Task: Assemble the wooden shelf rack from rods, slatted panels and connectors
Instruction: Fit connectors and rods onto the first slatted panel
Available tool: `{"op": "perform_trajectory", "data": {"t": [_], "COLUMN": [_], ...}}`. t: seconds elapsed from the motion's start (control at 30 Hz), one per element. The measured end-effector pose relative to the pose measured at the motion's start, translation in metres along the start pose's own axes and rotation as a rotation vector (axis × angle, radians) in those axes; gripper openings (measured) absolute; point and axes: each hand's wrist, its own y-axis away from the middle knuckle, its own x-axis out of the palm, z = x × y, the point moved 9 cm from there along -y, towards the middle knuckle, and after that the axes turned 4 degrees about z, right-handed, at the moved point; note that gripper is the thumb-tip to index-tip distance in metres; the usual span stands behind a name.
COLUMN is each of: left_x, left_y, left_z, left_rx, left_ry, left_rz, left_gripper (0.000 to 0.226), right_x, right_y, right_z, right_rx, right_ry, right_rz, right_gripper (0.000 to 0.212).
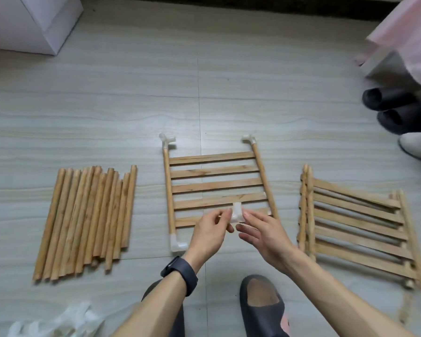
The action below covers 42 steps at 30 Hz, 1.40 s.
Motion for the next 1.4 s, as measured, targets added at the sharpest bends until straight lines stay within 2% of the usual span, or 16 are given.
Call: {"op": "perform_trajectory", "data": {"t": [0.17, 0.3, 0.43, 0.53, 0.57, 0.63, 0.73, 0.8, 0.93, 1.07, 1.13, 1.4], "left_x": [0.013, 0.019, 0.026, 0.024, 0.02, 0.009, 0.008, 0.008, 0.001, -0.009, -0.011, -0.016], "left_y": [-0.005, -0.006, -0.011, -0.014, -0.016, -0.02, -0.027, -0.032, -0.036, -0.034, -0.034, -0.043], "left_z": [0.02, 0.028, 0.023, 0.022, 0.024, 0.027, 0.041, 0.057, 0.065, 0.068, 0.07, 0.058], "left_rx": [-0.054, -0.085, -0.071, -0.045, -0.039, 0.0, 0.045, 0.041, 0.051, 0.058, 0.061, 0.056], "left_ry": [0.031, 0.011, -0.024, -0.073, -0.138, -0.476, -1.029, -1.16, -1.169, -1.222, -1.25, -1.169], "left_rz": [0.057, 0.05, 0.09, 0.038, -0.002, -0.061, 0.056, 0.147, 0.141, 0.082, 0.08, 0.051], "left_gripper": [0.021, 0.024, 0.03, 0.034, 0.035, 0.043, 0.053, 0.05, 0.041, 0.073, 0.077, 0.056], "right_x": [-0.015, -0.021, -0.036, -0.043, -0.046, -0.054, -0.082, -0.112, -0.142, -0.149, -0.151, -0.154], "right_y": [-0.008, -0.009, -0.014, -0.014, -0.014, -0.013, -0.015, -0.015, -0.009, -0.011, -0.015, -0.028], "right_z": [-0.033, -0.042, -0.054, -0.06, -0.061, -0.063, -0.069, -0.07, -0.07, -0.072, -0.07, -0.065], "right_rx": [0.151, 0.205, 0.299, 0.372, 0.388, 0.399, 0.324, 0.222, 0.148, 0.121, 0.099, 0.072], "right_ry": [-0.232, -0.234, -0.377, -0.538, -0.577, -0.623, -0.48, -0.26, -0.015, 0.027, 0.076, 0.256], "right_rz": [-0.009, 0.064, -0.045, -0.071, -0.068, -0.069, -0.196, -0.372, -0.527, -0.541, -0.54, -0.539], "right_gripper": [0.024, 0.018, 0.028, 0.039, 0.043, 0.047, 0.038, 0.026, 0.022, 0.016, 0.014, 0.023]}}
